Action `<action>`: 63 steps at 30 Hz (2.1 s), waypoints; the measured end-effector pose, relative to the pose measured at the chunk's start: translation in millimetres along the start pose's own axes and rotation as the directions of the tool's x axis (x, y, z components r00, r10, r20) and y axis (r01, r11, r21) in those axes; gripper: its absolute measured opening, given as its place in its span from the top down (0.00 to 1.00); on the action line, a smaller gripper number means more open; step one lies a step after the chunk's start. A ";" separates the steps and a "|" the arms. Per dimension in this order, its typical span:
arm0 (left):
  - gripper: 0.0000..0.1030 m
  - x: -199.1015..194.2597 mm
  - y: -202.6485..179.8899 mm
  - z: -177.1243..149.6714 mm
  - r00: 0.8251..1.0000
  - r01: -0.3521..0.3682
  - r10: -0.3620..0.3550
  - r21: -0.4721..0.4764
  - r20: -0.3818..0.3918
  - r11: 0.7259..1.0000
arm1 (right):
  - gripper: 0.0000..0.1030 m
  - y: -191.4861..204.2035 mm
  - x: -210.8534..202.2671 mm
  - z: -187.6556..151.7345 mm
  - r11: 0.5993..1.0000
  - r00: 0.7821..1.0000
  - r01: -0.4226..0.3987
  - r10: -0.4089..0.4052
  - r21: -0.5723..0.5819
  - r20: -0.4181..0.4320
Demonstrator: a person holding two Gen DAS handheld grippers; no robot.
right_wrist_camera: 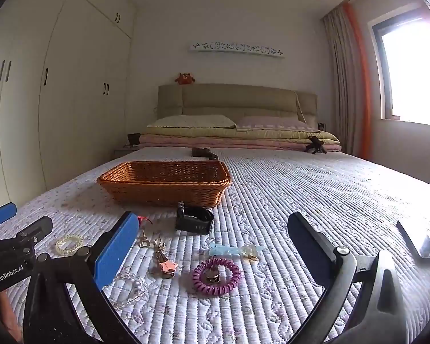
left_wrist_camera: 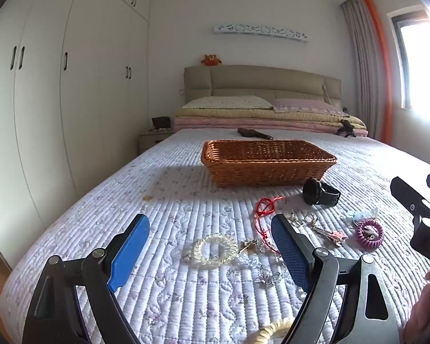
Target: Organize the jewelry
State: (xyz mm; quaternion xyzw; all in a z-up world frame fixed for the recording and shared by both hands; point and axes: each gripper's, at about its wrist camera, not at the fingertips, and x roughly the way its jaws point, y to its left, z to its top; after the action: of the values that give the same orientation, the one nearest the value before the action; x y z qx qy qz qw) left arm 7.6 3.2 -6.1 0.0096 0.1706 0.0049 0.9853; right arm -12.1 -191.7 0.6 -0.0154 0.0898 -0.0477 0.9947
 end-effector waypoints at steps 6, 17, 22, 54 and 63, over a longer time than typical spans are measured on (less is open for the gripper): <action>0.15 -1.7 -6.4 -0.5 1.000 -0.003 0.003 0.004 0.000 1.000 | 0.00 -0.2 1.1 -0.7 1.000 1.000 -0.001 0.001 0.004 -0.001; 0.15 -0.4 -4.0 -0.6 1.000 0.014 -0.014 0.006 -0.012 1.000 | 0.00 -0.1 0.2 -0.4 1.000 1.000 0.000 0.000 0.002 -0.004; 0.15 2.9 -0.3 -1.2 1.000 0.016 -0.016 0.011 -0.011 1.000 | 0.00 -0.1 0.6 -0.8 1.000 1.000 0.002 -0.002 0.002 -0.005; 0.15 8.2 6.4 -2.6 0.999 0.023 -0.024 -0.010 -0.032 1.000 | 0.00 -0.7 0.0 -0.6 1.000 1.000 0.000 0.000 -0.002 -0.009; 0.15 7.3 7.0 -3.0 0.999 0.024 -0.024 -0.010 -0.033 1.000 | 0.00 0.1 0.5 -1.2 1.000 1.000 0.000 0.000 -0.006 -0.013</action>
State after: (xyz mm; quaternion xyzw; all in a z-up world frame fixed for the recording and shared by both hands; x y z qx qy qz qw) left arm 13.4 10.3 -11.3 0.0025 0.1867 -0.0060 0.9824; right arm -11.8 -191.7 -0.6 -0.0182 0.0964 -0.0477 0.9940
